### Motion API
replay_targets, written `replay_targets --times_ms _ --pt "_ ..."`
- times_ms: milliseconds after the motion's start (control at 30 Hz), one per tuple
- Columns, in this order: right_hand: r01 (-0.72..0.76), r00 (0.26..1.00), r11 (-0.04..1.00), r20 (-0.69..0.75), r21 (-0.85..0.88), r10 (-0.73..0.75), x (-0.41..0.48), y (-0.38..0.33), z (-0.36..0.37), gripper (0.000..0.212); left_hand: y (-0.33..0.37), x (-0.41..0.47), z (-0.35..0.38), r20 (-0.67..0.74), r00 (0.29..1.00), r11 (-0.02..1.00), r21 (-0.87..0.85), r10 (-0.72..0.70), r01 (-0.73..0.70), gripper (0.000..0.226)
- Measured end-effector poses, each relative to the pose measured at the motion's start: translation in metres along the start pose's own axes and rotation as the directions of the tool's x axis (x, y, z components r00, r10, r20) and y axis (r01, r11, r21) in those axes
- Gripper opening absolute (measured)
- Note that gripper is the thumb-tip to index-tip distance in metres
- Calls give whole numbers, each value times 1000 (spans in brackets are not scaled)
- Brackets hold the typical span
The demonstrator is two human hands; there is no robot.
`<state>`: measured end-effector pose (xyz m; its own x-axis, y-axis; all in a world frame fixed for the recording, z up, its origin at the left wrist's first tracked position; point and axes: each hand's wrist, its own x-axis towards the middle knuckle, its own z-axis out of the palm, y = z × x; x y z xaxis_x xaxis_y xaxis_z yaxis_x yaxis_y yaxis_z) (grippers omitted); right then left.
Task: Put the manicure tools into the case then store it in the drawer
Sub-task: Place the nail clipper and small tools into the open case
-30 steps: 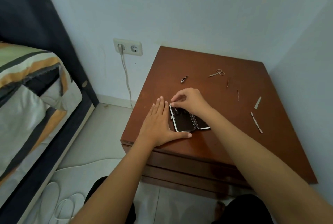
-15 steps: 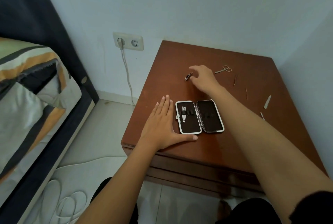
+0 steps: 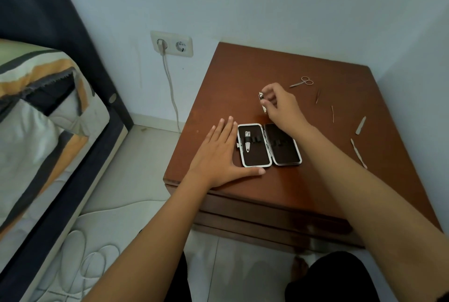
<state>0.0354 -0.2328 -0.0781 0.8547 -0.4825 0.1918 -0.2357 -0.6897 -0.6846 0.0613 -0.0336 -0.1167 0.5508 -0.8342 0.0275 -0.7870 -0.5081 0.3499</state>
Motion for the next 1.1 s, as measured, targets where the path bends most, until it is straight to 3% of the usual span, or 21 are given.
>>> replay_targets --times_ms 167,567,800,1100 --pt "31 998 991 59 134 -39 -27 -9 -5 24 0 1 1 3 1000 1000 15 6 -6 128" --pt "-63 964 992 265 108 33 -26 -11 -11 19 -1 0 2 -3 1000 999 28 23 -23 123" --pt "-117 972 991 213 72 99 -25 -8 -9 13 -1 0 2 -7 1000 999 29 17 -17 121" --pt "-20 888 989 451 -146 85 -28 -11 -20 18 -1 1 3 -8 1000 1000 19 8 -8 122"
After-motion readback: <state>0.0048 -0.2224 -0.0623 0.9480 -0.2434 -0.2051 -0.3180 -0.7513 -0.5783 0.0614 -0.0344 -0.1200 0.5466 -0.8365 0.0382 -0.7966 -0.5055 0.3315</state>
